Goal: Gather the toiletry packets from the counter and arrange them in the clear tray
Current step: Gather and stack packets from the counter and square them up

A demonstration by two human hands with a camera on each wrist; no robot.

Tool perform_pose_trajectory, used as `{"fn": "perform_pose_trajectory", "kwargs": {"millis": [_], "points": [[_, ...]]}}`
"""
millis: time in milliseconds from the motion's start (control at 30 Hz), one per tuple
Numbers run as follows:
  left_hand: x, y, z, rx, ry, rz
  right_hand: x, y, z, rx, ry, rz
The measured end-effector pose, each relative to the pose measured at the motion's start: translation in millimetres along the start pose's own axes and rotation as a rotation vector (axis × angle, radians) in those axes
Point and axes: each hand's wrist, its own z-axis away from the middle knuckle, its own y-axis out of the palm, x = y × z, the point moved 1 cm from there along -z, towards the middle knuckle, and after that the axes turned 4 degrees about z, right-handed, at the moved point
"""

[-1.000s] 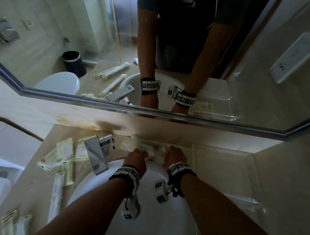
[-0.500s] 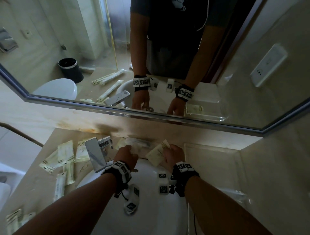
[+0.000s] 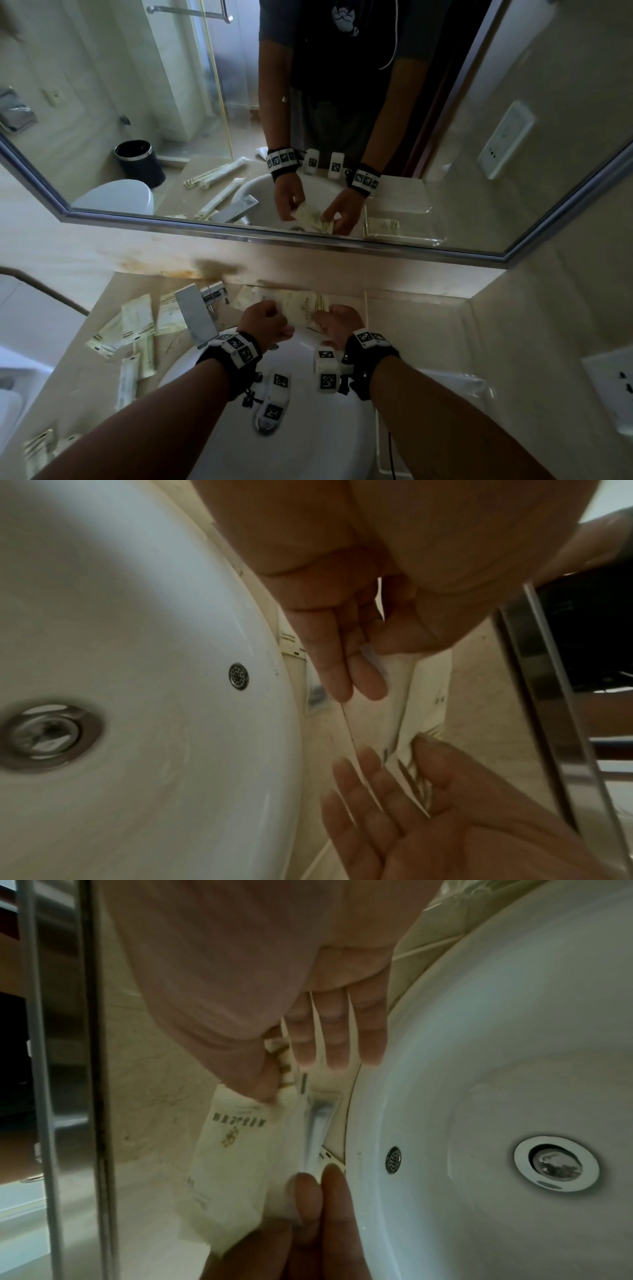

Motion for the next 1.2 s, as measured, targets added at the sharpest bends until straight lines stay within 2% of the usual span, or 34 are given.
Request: {"fn": "perform_pose_trajectory", "kwargs": {"millis": [133, 367, 533, 700, 833, 1033, 1200], "points": [[-3, 2, 13, 0.048, 0.01, 0.05, 0, -1, 13, 0.005, -0.044, -0.077], [-9, 6, 33, 0.068, -0.094, 0.218, 1, -9, 27, -0.135, -0.204, 0.208], [-3, 10, 34, 0.044, -0.006, -0.034, -3, -15, 41, -0.054, -0.274, 0.363], [-1, 17, 38, 0.067, 0.018, -0.095, -12, -26, 56, -0.071, -0.187, 0.109], [3, 29, 43, 0.101, 0.052, -0.238, -26, -38, 66, -0.085, -0.21, 0.071], [18, 55, 46, 0.228, -0.032, -0.31, -45, -63, 77, -0.153, -0.196, 0.059], [24, 89, 50, 0.274, -0.084, -0.37, -64, -93, 87, -0.195, -0.159, 0.056]]}}
